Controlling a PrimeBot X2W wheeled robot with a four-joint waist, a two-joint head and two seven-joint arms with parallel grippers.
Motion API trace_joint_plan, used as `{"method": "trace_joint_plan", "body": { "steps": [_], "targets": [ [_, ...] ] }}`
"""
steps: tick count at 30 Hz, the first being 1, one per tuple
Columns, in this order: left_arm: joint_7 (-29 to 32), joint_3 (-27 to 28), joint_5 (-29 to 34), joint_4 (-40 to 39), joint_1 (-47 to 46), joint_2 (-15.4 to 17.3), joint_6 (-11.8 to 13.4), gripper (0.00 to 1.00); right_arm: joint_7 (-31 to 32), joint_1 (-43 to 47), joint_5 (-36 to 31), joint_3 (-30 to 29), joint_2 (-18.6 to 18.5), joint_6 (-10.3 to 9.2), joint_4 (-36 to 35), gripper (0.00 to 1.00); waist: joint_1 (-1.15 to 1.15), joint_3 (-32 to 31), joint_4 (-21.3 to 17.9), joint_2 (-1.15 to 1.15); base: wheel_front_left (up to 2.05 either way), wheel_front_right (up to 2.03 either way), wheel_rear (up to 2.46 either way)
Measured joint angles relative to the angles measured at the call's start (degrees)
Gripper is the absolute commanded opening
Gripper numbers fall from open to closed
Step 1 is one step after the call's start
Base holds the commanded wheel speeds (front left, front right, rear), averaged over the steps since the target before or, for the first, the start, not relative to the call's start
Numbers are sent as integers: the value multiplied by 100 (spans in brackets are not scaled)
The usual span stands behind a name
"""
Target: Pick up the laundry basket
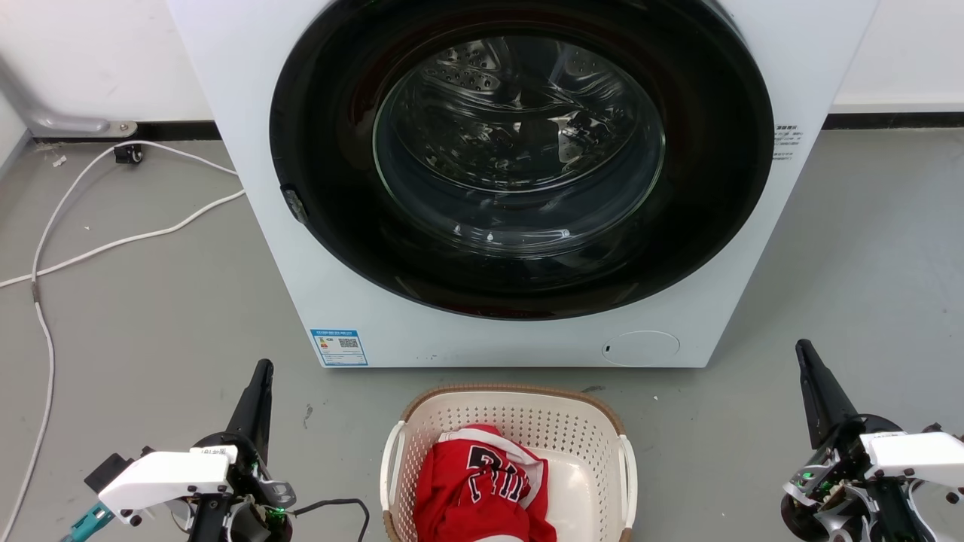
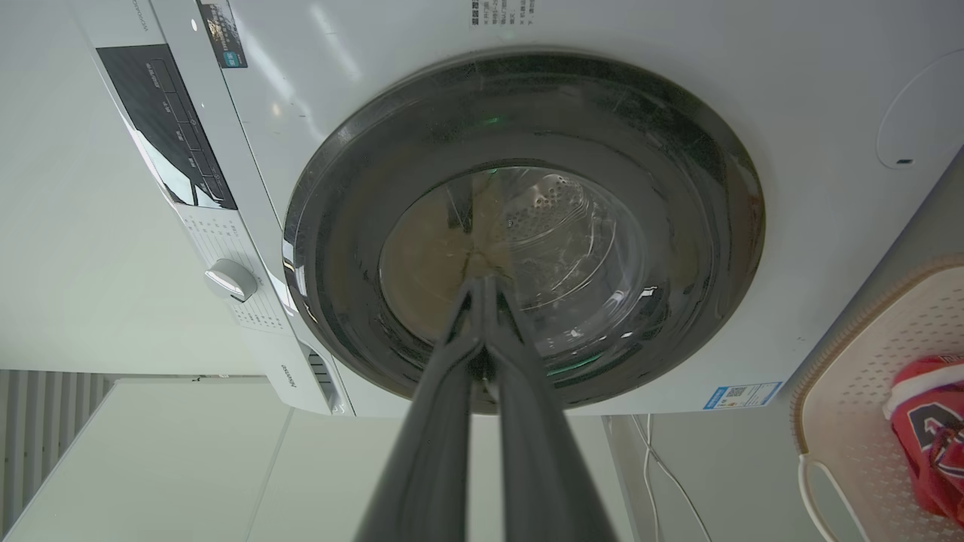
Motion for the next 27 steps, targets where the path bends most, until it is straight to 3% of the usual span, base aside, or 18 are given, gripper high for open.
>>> {"method": "trace_joint_plan", "body": {
  "steps": [16,17,27],
  "targets": [
    [3,11,19,18,9,-14,0,0,1,10,-24,-3,3,1,16,0,0,0,0,0,0,0,0],
    [0,9,15,59,35,-23,0,100,1,41,-24,0,5,1,58,100,0,0,0,0,0,0,0],
    [-214,-245,82,86,198,-62,0,100,-220,240,-170,137,27,0,90,100,0,2,-4,0,0,0,0]
  ]
}}
